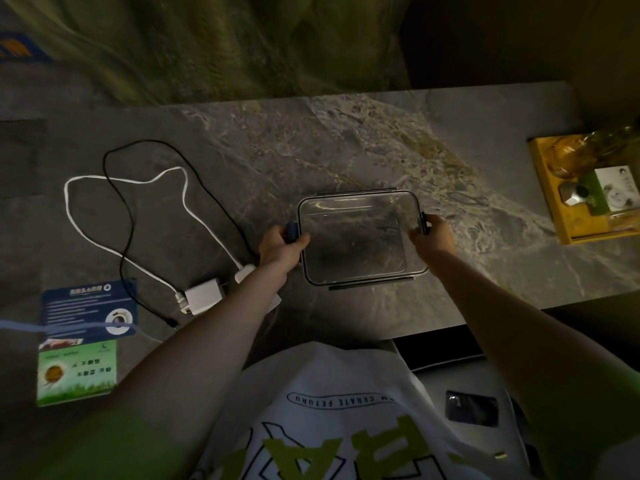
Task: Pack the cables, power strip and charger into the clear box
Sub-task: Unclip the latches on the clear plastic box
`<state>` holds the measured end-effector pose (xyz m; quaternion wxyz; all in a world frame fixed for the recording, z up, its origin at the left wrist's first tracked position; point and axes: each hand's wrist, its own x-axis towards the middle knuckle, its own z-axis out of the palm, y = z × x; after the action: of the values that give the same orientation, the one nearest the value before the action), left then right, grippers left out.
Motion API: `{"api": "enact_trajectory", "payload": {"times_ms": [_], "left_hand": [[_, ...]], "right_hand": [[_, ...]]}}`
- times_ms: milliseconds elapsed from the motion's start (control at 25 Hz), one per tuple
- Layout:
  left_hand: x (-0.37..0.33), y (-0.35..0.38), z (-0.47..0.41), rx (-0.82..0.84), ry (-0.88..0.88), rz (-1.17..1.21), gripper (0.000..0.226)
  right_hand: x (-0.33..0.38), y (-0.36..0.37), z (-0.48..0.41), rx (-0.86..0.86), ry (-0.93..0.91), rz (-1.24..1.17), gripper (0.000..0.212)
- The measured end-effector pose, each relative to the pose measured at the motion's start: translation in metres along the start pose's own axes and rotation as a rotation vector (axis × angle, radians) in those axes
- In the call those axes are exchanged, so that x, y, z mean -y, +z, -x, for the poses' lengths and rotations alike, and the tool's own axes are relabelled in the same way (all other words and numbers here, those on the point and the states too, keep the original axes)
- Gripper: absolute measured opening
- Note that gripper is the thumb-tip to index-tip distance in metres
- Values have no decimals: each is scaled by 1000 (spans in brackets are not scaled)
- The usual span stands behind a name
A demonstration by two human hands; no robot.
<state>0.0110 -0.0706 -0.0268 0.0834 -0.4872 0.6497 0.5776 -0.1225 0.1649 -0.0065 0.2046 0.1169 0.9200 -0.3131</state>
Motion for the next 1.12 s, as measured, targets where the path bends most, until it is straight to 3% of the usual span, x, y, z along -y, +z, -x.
{"api": "enact_trajectory", "payload": {"times_ms": [320, 520, 760, 1000, 1120], "left_hand": [[6, 4, -3, -54, -20, 26, 46], [3, 6, 0, -66, -26, 66, 45], [2, 7, 2, -63, -51, 102, 45], [-2, 4, 8, -92, -10, 23, 49], [-17, 0, 6, -158, 126, -299, 70]], "right_hand": [[-4, -6, -7, 69, 43, -82, 46], [0, -14, -10, 77, 52, -23, 35], [-7, -14, -7, 8, -31, 52, 46], [-19, -12, 3, 64, 79, -197, 48], [-37, -5, 20, 82, 195, -439, 48]]}}
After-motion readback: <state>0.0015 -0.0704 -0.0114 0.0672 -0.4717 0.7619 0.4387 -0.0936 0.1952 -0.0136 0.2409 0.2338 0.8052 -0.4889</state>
